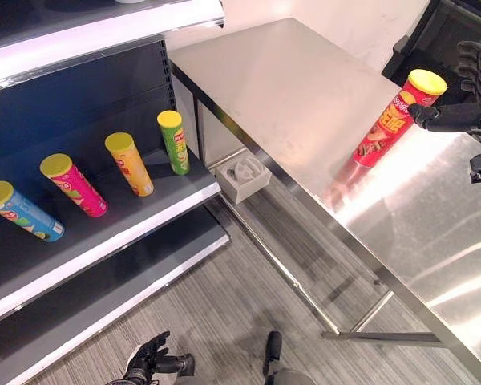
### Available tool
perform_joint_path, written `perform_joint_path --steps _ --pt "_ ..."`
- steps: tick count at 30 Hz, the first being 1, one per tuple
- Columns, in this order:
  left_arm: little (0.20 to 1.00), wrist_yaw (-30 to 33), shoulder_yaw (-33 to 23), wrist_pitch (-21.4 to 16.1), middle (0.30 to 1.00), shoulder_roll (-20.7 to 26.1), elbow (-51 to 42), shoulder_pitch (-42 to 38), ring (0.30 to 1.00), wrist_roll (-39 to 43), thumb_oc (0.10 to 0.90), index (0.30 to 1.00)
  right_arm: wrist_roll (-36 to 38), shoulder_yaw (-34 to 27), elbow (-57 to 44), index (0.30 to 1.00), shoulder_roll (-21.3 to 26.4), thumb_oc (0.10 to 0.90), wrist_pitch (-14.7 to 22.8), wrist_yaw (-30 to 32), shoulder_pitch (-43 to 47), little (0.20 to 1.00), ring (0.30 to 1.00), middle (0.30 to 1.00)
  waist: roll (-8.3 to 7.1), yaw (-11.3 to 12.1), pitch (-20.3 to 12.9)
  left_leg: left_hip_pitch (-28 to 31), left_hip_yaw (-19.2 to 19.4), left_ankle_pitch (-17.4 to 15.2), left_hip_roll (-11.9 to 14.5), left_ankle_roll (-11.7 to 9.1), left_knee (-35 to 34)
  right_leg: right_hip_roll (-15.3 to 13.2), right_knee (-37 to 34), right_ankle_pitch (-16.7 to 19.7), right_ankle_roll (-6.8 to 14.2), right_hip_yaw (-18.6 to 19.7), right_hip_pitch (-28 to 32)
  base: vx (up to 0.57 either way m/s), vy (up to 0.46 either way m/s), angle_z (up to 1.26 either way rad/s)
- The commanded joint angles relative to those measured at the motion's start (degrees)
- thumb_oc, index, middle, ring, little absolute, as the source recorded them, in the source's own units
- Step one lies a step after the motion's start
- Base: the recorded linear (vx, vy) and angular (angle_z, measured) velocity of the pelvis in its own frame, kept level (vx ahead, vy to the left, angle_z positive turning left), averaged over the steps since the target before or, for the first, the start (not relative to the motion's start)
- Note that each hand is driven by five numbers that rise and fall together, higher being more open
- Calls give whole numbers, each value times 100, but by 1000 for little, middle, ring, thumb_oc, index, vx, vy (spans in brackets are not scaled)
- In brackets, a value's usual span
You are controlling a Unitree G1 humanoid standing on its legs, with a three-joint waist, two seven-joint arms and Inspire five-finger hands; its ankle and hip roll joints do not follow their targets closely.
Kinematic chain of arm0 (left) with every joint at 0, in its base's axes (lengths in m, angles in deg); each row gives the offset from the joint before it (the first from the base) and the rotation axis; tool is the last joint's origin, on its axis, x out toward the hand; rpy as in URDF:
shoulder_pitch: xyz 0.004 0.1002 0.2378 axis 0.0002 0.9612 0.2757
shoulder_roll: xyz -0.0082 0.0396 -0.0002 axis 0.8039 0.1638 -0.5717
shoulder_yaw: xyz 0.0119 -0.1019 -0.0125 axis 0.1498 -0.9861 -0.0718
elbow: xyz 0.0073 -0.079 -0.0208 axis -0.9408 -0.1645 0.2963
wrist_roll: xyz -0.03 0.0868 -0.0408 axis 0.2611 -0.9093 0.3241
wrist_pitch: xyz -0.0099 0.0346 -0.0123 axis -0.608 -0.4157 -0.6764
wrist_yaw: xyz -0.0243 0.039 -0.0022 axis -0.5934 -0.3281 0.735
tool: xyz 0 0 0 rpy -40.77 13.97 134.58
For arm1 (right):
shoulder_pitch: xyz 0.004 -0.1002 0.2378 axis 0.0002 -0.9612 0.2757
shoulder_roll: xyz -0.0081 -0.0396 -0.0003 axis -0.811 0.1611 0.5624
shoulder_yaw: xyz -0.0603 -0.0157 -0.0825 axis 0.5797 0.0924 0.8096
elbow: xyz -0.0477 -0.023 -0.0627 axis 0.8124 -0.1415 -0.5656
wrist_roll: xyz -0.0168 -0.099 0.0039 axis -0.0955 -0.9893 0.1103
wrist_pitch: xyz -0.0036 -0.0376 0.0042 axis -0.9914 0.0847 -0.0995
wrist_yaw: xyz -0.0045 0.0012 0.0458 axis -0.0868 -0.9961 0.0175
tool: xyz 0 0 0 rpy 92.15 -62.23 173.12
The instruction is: Put the goods on the table back onto the shelves and tidy them up.
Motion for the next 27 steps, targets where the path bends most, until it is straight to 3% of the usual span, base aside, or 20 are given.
perform_joint_path --steps 1,27 --pt "900 37 226 -190 900 387 -44 -77 900 -60 800 900 126 54 160 900 99 800 281 192 1216 900 900 900 -222 113 -244 -306 -76 -268 -191 182 12 -405 37 -721 704 -190 276 0 0 0" --pt "900 95 396 -127 900 389 -3 -153 900 0 800 900 446 558 1334 900 -475 800 -27 55 2015 900 900 900 -199 174 -219 -321 -128 -262 -171 165 12 -384 37 -780 673 -257 328 1 -1 0"
